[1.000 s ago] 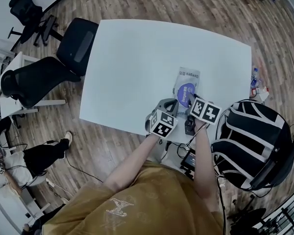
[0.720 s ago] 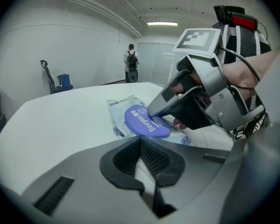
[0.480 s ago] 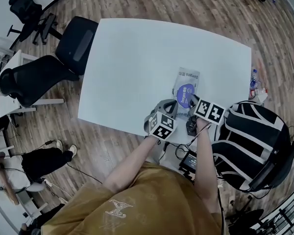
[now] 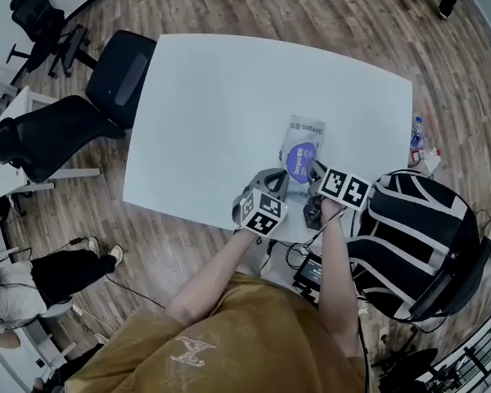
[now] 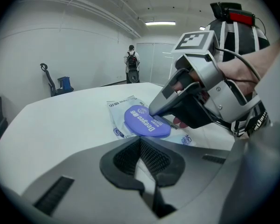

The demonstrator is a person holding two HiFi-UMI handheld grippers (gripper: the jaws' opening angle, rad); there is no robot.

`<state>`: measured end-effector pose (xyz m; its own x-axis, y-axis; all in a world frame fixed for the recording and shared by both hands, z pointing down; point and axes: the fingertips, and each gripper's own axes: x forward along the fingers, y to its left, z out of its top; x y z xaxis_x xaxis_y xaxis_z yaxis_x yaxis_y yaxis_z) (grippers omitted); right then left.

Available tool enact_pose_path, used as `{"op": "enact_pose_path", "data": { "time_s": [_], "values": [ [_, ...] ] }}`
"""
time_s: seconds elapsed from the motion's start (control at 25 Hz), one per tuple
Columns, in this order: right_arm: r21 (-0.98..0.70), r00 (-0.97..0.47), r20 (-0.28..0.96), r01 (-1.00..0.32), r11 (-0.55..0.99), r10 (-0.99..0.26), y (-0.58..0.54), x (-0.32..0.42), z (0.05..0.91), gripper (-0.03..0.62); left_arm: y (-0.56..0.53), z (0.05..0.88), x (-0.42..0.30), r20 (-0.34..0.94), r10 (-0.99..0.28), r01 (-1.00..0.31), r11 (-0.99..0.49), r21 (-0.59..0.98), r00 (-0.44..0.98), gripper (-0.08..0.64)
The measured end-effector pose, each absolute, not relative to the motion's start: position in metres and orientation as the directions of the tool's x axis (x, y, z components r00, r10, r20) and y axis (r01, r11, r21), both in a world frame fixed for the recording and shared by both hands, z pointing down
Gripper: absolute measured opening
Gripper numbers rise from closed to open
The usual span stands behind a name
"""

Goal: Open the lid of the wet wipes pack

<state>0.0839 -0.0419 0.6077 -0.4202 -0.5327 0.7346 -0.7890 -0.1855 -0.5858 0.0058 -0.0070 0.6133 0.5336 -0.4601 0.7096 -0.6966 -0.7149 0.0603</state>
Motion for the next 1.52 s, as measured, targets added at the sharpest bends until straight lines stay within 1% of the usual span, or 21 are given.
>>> {"op": "enact_pose_path", "data": {
  "time_s": [0.6,1.52],
  "values": [
    [-0.594,-0.423,0.728,-0.781,-0.191,-0.539,-0.042,0.084,0.600,0.049,-0.007,0.613,0.005,0.715,-0.449,-0.695,-0.716,0.070,0.535,0.006],
    [-0.563,-0.428,0.739,-0.816,-0.129,-0.521,-0.042,0.078,0.579,0.040,-0.008,0.613,0.004,0.723,-0.435,-0.693,-0.716,0.083,0.537,0.006]
  ]
}}
